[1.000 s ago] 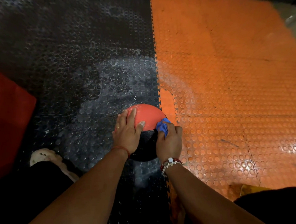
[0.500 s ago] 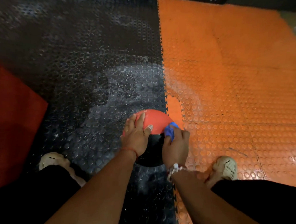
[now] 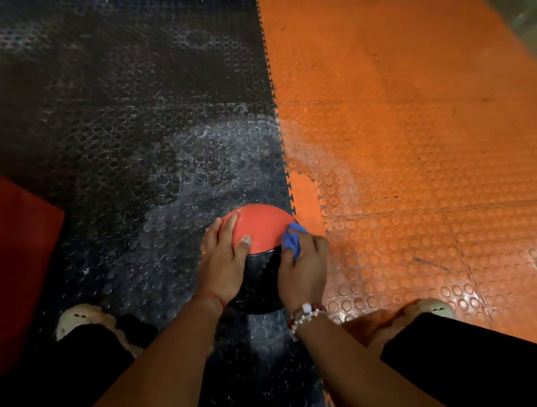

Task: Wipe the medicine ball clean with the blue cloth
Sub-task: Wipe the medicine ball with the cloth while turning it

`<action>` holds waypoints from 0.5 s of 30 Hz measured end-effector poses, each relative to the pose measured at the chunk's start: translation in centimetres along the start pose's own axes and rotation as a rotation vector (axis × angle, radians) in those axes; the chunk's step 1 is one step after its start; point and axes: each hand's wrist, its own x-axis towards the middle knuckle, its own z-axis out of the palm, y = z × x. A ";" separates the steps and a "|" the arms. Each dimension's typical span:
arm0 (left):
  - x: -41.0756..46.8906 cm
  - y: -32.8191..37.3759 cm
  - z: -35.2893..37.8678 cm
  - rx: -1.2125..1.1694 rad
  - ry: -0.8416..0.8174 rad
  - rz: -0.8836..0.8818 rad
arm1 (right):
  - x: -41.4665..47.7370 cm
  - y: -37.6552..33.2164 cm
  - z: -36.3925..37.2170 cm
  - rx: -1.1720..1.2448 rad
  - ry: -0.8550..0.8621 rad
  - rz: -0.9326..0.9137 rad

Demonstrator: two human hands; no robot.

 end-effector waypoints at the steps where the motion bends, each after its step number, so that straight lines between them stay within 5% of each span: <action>1: 0.0 -0.1 -0.1 -0.022 0.008 -0.010 | 0.8 -0.3 0.1 -0.005 -0.028 -0.050; 5: -0.3 0.0 -0.2 -0.160 0.025 -0.049 | 5.3 1.4 0.3 -0.069 -0.147 0.089; 9: -0.6 -0.3 -0.1 -0.156 0.037 -0.031 | 4.4 3.8 0.0 -0.085 -0.087 0.341; 15: -0.5 -1.1 -0.5 -0.135 0.060 -0.016 | 0.4 0.1 0.2 -0.012 -0.013 0.049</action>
